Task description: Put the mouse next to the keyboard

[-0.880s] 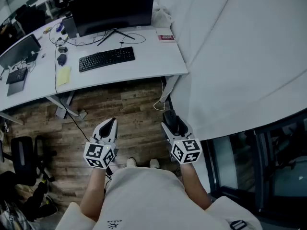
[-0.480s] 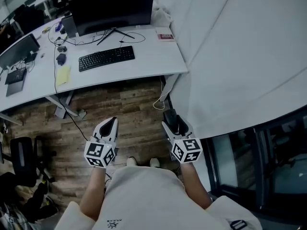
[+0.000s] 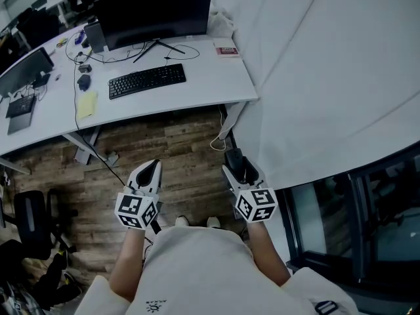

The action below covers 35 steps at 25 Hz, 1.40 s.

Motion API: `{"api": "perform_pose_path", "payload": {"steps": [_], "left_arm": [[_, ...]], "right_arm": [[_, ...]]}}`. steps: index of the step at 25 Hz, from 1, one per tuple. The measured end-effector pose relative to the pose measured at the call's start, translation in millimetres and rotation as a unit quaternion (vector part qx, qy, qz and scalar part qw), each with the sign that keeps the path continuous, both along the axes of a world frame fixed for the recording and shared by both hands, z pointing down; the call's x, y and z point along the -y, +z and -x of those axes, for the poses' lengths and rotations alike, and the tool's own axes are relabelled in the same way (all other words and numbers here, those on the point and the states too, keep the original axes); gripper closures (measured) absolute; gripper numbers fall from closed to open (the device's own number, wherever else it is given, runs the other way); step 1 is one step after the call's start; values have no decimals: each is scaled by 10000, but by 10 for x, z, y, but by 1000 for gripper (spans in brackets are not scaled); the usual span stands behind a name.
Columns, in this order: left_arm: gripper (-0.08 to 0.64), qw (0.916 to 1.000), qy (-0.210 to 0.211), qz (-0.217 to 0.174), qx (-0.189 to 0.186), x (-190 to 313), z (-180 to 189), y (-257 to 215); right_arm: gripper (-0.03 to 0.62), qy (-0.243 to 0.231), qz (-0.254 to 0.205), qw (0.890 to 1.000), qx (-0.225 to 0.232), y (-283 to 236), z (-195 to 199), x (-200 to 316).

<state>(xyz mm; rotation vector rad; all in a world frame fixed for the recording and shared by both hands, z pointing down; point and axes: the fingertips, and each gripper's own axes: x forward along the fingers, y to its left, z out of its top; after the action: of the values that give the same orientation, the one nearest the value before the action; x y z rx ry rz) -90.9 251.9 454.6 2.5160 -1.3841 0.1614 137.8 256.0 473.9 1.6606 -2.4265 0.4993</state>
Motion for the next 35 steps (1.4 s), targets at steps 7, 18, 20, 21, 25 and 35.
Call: {"api": "perform_pose_path", "payload": {"steps": [7, 18, 20, 21, 25, 35], "left_arm": [[549, 10000, 29, -7, -47, 16, 187, 5], [549, 10000, 30, -10, -69, -17, 544, 49], [549, 10000, -1, 2, -87, -16, 589, 59], [549, 10000, -15, 5, -95, -13, 606, 61], [549, 9999, -65, 31, -110, -5, 668, 89], [549, 9997, -189, 104, -102, 143, 749, 144]], "right_arm": [[284, 50, -18, 10000, -28, -16, 171, 27], [284, 44, -31, 9999, -85, -28, 511, 44], [284, 24, -14, 9999, -104, -24, 542, 56], [284, 18, -11, 9999, -109, -25, 553, 68], [284, -25, -14, 9999, -116, -29, 611, 130], [284, -190, 31, 9998, -107, 17, 727, 373]]}}
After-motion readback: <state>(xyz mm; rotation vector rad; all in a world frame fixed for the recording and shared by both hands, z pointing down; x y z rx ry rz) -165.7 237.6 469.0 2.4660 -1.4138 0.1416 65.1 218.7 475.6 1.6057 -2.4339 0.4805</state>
